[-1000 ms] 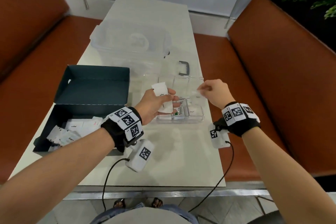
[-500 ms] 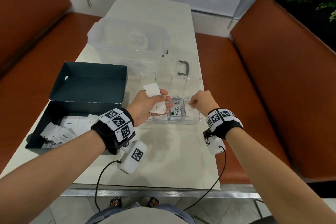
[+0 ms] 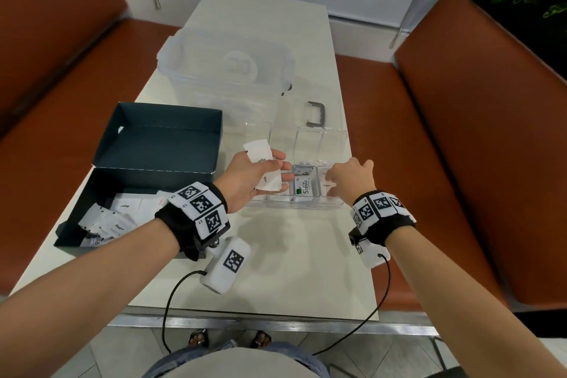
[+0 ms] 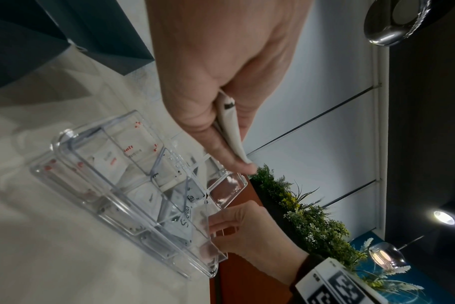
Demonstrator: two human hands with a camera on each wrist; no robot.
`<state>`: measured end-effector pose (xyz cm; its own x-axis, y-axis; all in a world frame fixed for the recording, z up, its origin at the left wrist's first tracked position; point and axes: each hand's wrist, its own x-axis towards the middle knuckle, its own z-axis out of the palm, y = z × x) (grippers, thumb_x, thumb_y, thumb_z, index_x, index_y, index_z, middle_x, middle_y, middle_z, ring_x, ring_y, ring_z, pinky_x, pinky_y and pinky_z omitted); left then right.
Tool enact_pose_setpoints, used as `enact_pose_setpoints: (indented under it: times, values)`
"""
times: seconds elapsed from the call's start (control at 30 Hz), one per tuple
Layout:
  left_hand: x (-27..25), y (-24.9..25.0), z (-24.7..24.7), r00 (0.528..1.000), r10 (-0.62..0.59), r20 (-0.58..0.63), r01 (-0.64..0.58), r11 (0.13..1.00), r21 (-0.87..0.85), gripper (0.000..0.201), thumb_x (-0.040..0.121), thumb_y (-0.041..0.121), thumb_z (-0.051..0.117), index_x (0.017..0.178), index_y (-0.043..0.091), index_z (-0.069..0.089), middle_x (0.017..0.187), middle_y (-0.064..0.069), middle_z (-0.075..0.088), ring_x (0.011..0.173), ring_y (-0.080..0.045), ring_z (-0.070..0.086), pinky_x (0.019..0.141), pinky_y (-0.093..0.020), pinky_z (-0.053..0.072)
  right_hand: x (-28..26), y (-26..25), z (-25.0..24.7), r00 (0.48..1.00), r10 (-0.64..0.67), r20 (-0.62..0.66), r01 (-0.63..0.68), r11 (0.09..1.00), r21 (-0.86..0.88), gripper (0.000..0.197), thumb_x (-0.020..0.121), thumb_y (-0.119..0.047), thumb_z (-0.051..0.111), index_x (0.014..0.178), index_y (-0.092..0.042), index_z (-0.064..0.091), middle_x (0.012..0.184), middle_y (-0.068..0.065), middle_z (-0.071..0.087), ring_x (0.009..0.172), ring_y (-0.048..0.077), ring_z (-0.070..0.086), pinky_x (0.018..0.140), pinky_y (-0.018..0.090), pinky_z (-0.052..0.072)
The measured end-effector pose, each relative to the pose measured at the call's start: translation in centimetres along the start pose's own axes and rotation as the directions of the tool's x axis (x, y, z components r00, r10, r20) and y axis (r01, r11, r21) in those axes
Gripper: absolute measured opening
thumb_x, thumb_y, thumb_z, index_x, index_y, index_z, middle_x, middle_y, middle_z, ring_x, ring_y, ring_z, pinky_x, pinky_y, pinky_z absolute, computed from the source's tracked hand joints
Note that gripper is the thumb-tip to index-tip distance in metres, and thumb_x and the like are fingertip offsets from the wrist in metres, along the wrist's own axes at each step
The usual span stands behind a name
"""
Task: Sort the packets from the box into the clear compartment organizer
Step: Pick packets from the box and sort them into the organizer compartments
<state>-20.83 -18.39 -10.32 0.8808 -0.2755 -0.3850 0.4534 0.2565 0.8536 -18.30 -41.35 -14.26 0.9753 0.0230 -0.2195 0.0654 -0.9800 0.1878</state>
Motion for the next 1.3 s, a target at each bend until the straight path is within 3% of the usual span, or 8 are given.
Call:
enact_pose_setpoints:
  times: [0.47, 0.63, 0.73, 0.87, 0.97, 1.1, 1.2, 1.3]
  values:
    - [-0.4, 1.0, -0.9, 0.983, -0.174, 0.053, 0.181, 0.962, -0.202, 0.027, 0.096, 0.024, 0.055, 0.113, 0.003, 0.061, 0.107, -0.018, 0.072, 0.094, -0.031, 0.072, 0.070, -0.040, 0.061, -0.9, -0.1, -1.7, 0.998, -0.017, 0.068, 0.011, 0.996, 0.088, 0.030, 0.085, -0.031, 0.069, 0.114, -0.032, 0.062, 0.109, -0.010, 0.066, 0.103, 0.017, 0.056, 0.089, 0.041, 0.027]
    - [-0.7, 1.4, -1.8, 0.970, -0.216, 0.116, 0.240, 0.929, -0.282, 0.039, 0.096, 0.015, 0.039, 0.128, 0.000, 0.053, 0.117, -0.023, 0.067, 0.099, -0.035, 0.070, 0.080, -0.049, 0.058, -3.1, -1.1, -4.1, 0.969, 0.008, -0.248, 0.069, 0.951, 0.300, 0.018, 0.095, -0.027, 0.053, 0.106, -0.029, 0.067, 0.095, -0.010, 0.070, 0.091, 0.015, 0.058, 0.083, 0.034, 0.028]
    - [-1.0, 1.3, -2.0, 0.964, -0.214, 0.161, 0.248, 0.940, -0.233, 0.037, 0.097, 0.008, 0.036, 0.130, -0.001, 0.050, 0.119, -0.023, 0.066, 0.100, -0.034, 0.070, 0.075, -0.048, 0.060, -4.0, -3.9, -6.0, 0.931, 0.001, -0.366, 0.228, 0.780, 0.582, 0.015, 0.092, -0.024, 0.058, 0.102, -0.025, 0.070, 0.090, -0.010, 0.070, 0.064, -0.006, 0.055, 0.077, 0.023, 0.045]
    - [-1.5, 1.5, -2.1, 0.958, -0.194, 0.209, 0.210, 0.976, -0.058, 0.026, 0.102, 0.008, 0.043, 0.124, -0.003, 0.052, 0.112, -0.021, 0.070, 0.100, -0.034, 0.070, 0.069, -0.039, 0.061, -3.6, -7.3, -7.9, 0.948, -0.037, -0.315, 0.279, 0.573, 0.771, 0.028, 0.090, -0.029, 0.062, 0.118, -0.027, 0.064, 0.095, -0.008, 0.068, 0.054, -0.006, 0.055, 0.054, 0.002, 0.039]
    - [-1.9, 1.6, -2.3, 0.960, -0.140, 0.244, 0.117, 0.987, 0.107, 0.024, 0.098, 0.012, 0.055, 0.116, -0.004, 0.058, 0.109, -0.017, 0.072, 0.096, -0.032, 0.071, 0.061, -0.031, 0.059, -3.2, -8.3, -8.8, 0.958, -0.202, -0.202, 0.277, 0.482, 0.831, 0.038, 0.086, -0.033, 0.068, 0.124, -0.033, 0.061, 0.098, -0.010, 0.064, 0.053, -0.006, 0.058, 0.051, 0.006, 0.043]
    - [-1.9, 1.6, -2.8, 0.978, -0.084, 0.192, 0.046, 0.979, 0.197, 0.026, 0.088, 0.012, 0.069, 0.111, 0.002, 0.064, 0.098, -0.010, 0.075, 0.083, -0.026, 0.074, 0.053, -0.023, 0.055, -2.8, -8.2, -9.3, 0.960, -0.169, -0.223, 0.275, 0.417, 0.866, 0.009, 0.079, -0.018, 0.076, 0.087, -0.022, 0.073, 0.076, -0.011, 0.068, 0.059, -0.005, 0.059, 0.057, 0.011, 0.046]
    - [-1.8, 1.6, -3.2, 0.994, -0.047, 0.103, 0.035, 0.992, 0.121, 0.026, 0.084, 0.009, 0.073, 0.108, 0.003, 0.065, 0.095, -0.012, 0.075, 0.076, -0.022, 0.074, 0.051, -0.022, 0.054, -3.2, -7.5, -9.0, 0.984, 0.026, -0.174, 0.167, 0.168, 0.972, 0.007, 0.081, -0.008, 0.073, 0.084, -0.010, 0.067, 0.071, 0.000, 0.065, 0.054, 0.008, 0.058, 0.055, 0.024, 0.053]
    - [-1.5, 1.7, -3.5, 1.000, -0.007, 0.025, 0.006, 0.998, 0.068, 0.017, 0.085, 0.011, 0.072, 0.100, 0.007, 0.064, 0.090, -0.011, 0.073, 0.067, -0.017, 0.072, 0.051, -0.023, 0.054, -4.2, -7.2, -8.4, 0.998, 0.027, -0.052, 0.053, -0.054, 0.997, 0.010, 0.084, -0.003, 0.070, 0.087, -0.005, 0.060, 0.070, 0.008, 0.063, 0.051, 0.015, 0.060, 0.055, 0.029, 0.056]
